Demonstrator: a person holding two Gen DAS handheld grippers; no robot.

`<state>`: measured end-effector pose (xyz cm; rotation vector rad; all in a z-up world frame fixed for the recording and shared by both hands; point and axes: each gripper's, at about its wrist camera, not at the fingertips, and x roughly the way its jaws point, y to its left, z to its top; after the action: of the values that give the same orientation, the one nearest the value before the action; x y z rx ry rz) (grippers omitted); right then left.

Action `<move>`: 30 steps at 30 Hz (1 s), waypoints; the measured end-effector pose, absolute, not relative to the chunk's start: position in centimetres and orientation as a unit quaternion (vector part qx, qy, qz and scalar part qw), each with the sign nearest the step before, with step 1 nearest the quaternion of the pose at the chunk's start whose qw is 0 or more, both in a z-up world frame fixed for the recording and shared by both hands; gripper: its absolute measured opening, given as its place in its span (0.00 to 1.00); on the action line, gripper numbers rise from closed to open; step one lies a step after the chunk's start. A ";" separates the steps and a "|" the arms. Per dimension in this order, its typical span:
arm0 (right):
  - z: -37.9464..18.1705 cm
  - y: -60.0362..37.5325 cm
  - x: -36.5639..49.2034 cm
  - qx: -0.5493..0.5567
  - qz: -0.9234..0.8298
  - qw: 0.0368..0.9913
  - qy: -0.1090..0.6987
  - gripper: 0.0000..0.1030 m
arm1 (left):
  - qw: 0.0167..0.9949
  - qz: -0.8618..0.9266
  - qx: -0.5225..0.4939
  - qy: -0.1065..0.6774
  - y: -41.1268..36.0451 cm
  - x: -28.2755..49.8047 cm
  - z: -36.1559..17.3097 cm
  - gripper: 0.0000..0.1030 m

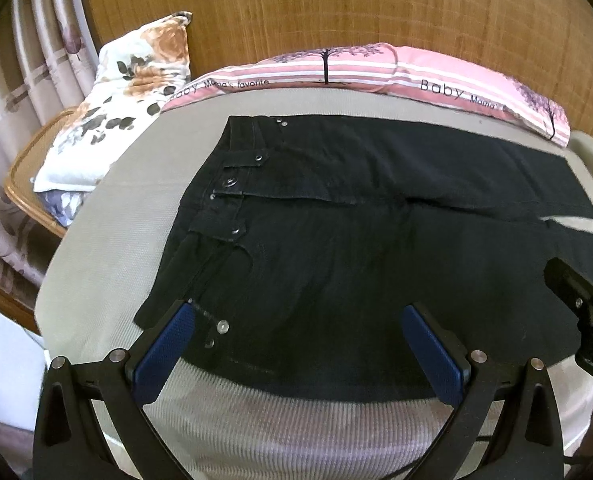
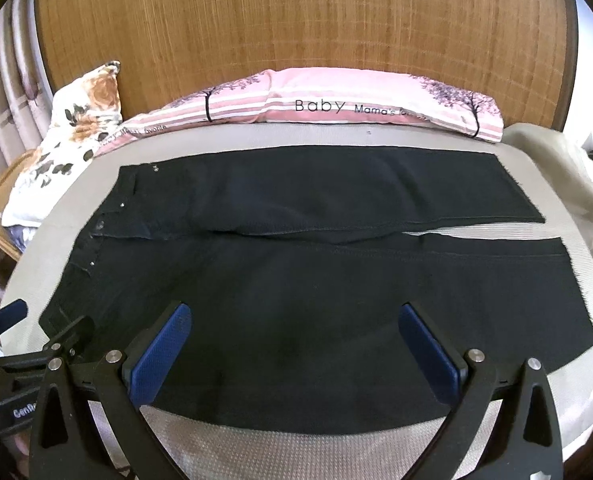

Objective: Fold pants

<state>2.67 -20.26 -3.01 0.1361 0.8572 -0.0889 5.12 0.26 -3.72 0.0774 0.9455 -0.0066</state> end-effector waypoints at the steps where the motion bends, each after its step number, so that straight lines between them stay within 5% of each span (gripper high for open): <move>1: -3.0 -20.5 3.0 0.068 -0.042 0.906 0.415 1.00 | 0.891 -0.005 0.032 0.454 0.7 5.6 -3.5 0.99; 7: -2.2 -21.9 5.3 0.062 -0.013 0.911 0.408 1.00 | 0.901 -0.020 -0.013 0.433 4.7 9.8 -1.5 0.89; 11: -1.3 -22.9 7.5 0.056 0.004 0.911 0.409 1.00 | 0.893 -0.030 -0.042 0.447 8.2 14.5 -1.1 0.64; 15: -1.7 -24.2 9.8 0.098 0.015 0.902 0.420 1.00 | 0.884 -0.063 -0.087 0.455 11.6 19.8 -1.5 0.49; 21: -4.1 -24.4 12.4 0.137 0.022 0.882 0.450 1.00 | 0.839 -0.118 -0.187 0.497 15.4 27.8 -4.9 0.39; 30: -5.0 -24.9 17.0 0.164 0.044 0.878 0.448 1.00 | 0.769 -0.157 -0.273 0.556 17.5 36.0 -10.8 0.39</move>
<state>17.03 -24.94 -5.05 0.3428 0.9349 0.0922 36.05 17.55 -10.84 -0.5927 1.2056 -0.3409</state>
